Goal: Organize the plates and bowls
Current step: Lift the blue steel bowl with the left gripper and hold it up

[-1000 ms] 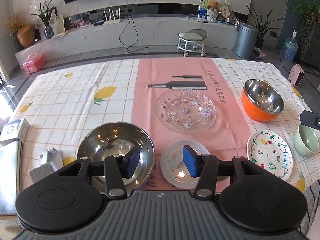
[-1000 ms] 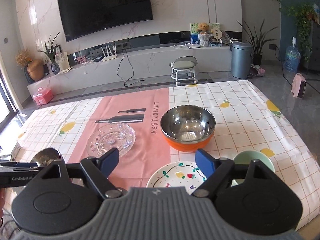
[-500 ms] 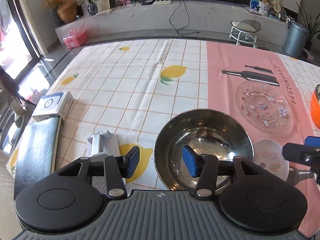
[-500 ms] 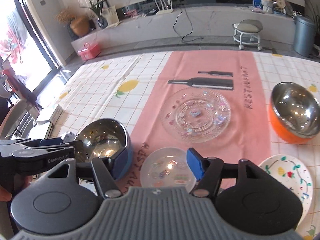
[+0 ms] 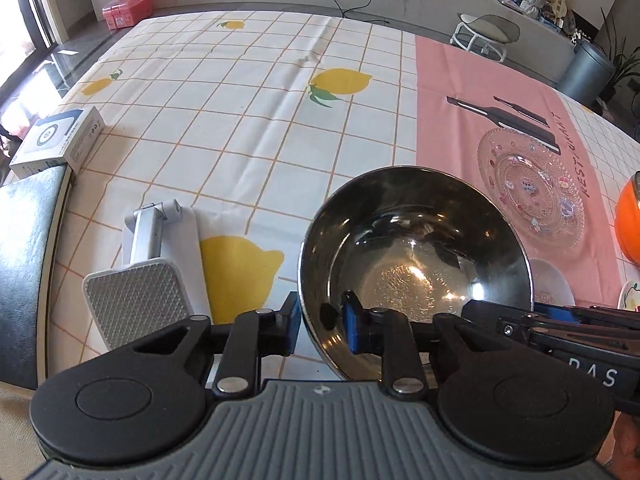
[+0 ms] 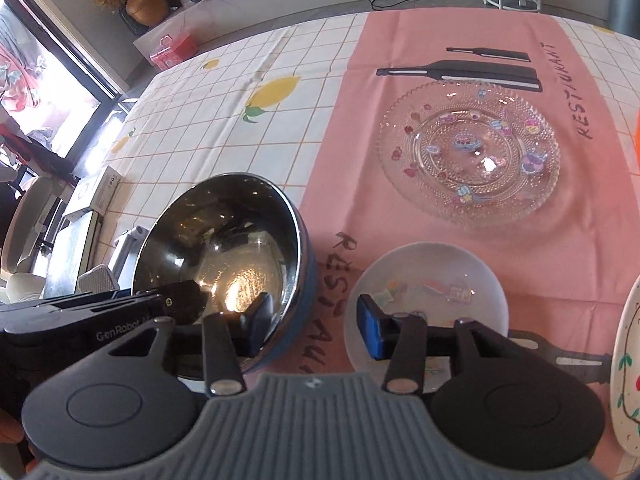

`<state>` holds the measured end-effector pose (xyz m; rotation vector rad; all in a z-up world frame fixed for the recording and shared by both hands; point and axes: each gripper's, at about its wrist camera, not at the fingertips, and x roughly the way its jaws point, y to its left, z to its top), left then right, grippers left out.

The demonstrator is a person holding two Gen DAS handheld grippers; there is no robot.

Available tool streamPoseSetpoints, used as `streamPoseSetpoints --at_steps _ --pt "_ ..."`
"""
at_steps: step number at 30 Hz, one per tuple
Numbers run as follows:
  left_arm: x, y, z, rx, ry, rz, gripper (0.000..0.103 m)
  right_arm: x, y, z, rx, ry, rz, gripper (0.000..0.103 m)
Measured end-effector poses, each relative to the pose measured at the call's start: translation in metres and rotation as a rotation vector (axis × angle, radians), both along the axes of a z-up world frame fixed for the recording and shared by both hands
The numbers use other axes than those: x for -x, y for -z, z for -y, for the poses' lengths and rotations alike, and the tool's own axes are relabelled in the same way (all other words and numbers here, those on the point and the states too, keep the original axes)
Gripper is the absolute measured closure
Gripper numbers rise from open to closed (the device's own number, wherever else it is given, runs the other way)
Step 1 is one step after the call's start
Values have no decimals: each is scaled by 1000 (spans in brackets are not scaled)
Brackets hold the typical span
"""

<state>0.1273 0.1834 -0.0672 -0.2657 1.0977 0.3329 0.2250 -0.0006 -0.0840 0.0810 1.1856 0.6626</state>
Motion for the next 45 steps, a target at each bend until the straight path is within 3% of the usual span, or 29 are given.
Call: streamPoseSetpoints --at_steps 3,7,12,19,24,27,37,45 --pt "0 0 7 -32 9 6 84 2 0 -5 -19 -16 -2 80" --pt "7 -7 5 0 1 44 90 4 -1 -6 10 6 6 84" --pt "25 -28 22 -45 61 108 90 13 -12 15 -50 40 -28 86" --pt "36 -37 54 49 313 68 86 45 -40 64 -24 71 20 85" --pt "35 -28 70 150 428 -7 86 63 -36 99 19 43 -41 82" --pt "35 -24 82 137 485 -28 87 69 -26 114 18 45 -105 82" --pt "26 -5 80 162 437 -104 86 57 0 121 -9 75 -175 83" --pt "17 0 75 189 377 -95 83 39 2 120 -45 104 -163 83"
